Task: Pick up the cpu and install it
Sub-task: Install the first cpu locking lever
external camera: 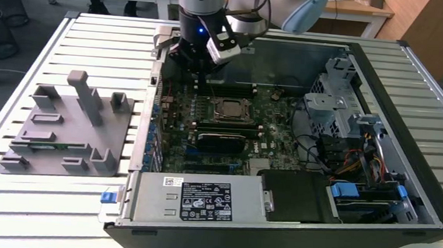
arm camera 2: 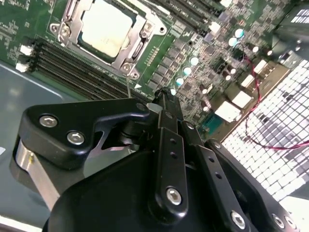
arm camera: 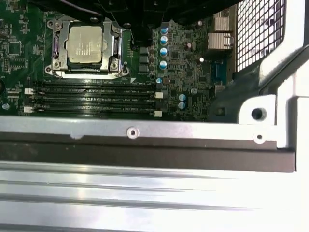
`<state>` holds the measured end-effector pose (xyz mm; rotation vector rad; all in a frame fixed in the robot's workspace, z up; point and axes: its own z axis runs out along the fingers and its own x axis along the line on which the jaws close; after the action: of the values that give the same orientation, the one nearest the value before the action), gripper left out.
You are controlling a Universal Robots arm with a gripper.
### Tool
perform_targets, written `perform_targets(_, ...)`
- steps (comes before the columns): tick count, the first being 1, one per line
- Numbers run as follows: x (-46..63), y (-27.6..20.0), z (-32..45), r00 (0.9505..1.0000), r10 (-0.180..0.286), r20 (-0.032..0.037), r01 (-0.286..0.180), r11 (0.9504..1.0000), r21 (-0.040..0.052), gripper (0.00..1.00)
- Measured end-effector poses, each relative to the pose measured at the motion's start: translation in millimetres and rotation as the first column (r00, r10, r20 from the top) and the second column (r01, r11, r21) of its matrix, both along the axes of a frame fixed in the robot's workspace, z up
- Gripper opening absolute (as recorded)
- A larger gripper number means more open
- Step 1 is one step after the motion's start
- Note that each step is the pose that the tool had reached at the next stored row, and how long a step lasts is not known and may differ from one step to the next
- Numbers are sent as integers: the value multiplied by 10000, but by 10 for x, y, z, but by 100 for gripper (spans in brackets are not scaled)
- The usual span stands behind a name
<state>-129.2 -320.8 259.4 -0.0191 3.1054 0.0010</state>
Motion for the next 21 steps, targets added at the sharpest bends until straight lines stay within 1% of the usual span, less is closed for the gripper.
perform_targets(6,0,80,-7,10000,1,0,-1,10000,0,11)
perform_targets(14,10,165,-26,10000,1,0,-1,10000,0,11)
perform_targets(17,37,176,-28,10000,1,0,-1,10000,1,11)
perform_targets(21,120,177,-30,10000,0,1,0,10000,1,11)
